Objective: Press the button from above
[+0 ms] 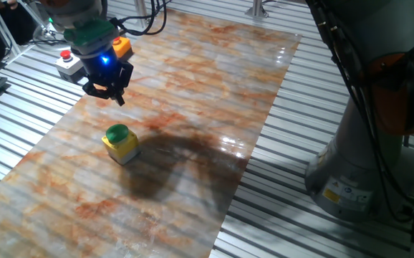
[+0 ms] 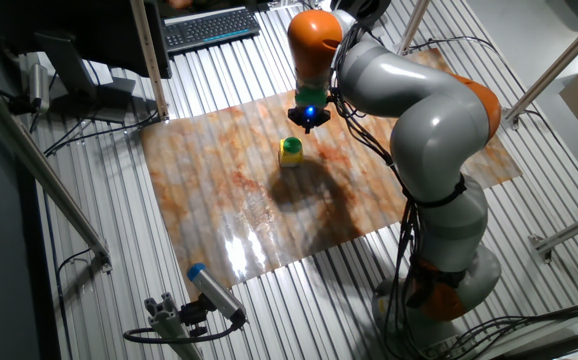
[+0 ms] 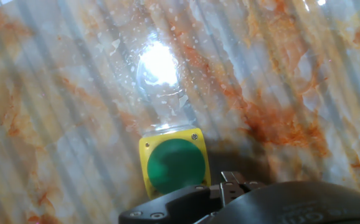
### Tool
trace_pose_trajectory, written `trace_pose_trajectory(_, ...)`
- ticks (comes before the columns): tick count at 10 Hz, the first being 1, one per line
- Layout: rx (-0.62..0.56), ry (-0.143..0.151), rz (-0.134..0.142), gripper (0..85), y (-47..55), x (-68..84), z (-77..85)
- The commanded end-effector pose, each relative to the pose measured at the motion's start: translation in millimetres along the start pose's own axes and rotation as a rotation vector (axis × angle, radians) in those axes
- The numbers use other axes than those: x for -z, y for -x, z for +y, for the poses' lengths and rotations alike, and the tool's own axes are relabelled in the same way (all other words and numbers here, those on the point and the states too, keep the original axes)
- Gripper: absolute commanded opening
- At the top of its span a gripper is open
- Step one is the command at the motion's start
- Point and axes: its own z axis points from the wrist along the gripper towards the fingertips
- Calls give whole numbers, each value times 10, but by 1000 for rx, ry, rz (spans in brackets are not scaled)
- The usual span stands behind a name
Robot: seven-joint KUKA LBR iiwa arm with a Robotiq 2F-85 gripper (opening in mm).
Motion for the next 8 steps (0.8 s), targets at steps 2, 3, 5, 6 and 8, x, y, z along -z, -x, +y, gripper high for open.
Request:
trace_pose_trajectory(2,0,3,1,0,2,0,0)
trace_pose_trajectory(3,2,3,0,0,14,6,-5)
trace_pose_trajectory(5,10,-8,-4,0,57,31,-34)
trace_pose_trajectory(6,12,-9,-5,0,65,35,-38)
trace_pose_trajectory(8,16,-5,1,0,65,34,-36)
